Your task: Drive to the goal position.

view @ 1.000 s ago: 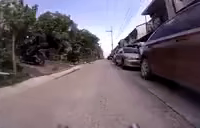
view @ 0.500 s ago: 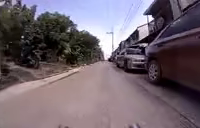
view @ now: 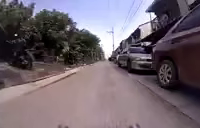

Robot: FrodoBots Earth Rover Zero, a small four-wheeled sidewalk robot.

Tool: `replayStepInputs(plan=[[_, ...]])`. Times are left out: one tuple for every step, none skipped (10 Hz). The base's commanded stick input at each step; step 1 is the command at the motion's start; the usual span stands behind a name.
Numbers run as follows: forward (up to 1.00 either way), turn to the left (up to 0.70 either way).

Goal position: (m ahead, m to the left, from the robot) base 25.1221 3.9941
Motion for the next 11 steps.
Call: replayStepInputs(plan=[[1.00,0.02],[1.00,0.02],[1.00,0.02],[1.00,0.02],[1.00,0.02],[1.00,0.02],[1.00,0.02],[1.00,0.02],[1.00,0.02],[0.86,0.02],[0.23,0.00]])
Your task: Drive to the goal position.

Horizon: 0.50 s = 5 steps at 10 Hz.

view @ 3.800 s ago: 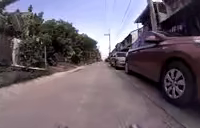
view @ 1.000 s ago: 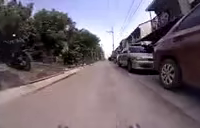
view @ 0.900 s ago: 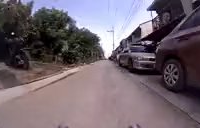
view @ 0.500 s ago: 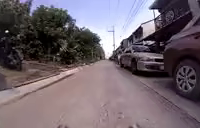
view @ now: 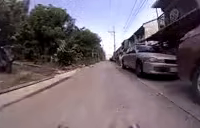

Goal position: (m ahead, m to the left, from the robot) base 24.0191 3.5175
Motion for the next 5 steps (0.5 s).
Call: replayStepInputs(plan=[[0.00,0.00],[0.00,0.00],[0.00,0.00],[0.00,0.00],[0.00,0.00]])
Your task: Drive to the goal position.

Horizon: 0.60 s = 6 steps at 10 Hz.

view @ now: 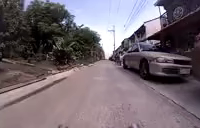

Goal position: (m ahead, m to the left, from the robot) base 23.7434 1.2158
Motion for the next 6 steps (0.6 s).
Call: replayStepInputs(plan=[[0.00,0.00],[0.00,0.00],[0.00,0.00],[0.00,0.00],[0.12,0.01],[0.23,0.02]])
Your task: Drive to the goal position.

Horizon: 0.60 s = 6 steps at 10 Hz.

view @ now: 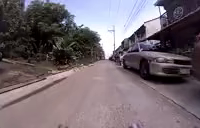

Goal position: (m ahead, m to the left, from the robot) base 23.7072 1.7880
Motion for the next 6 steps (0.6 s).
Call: replayStepInputs(plan=[[1.00,0.02],[1.00,0.00],[1.00,-0.09],[1.00,-0.26],[1.00,-0.38],[1.00,-0.38]])
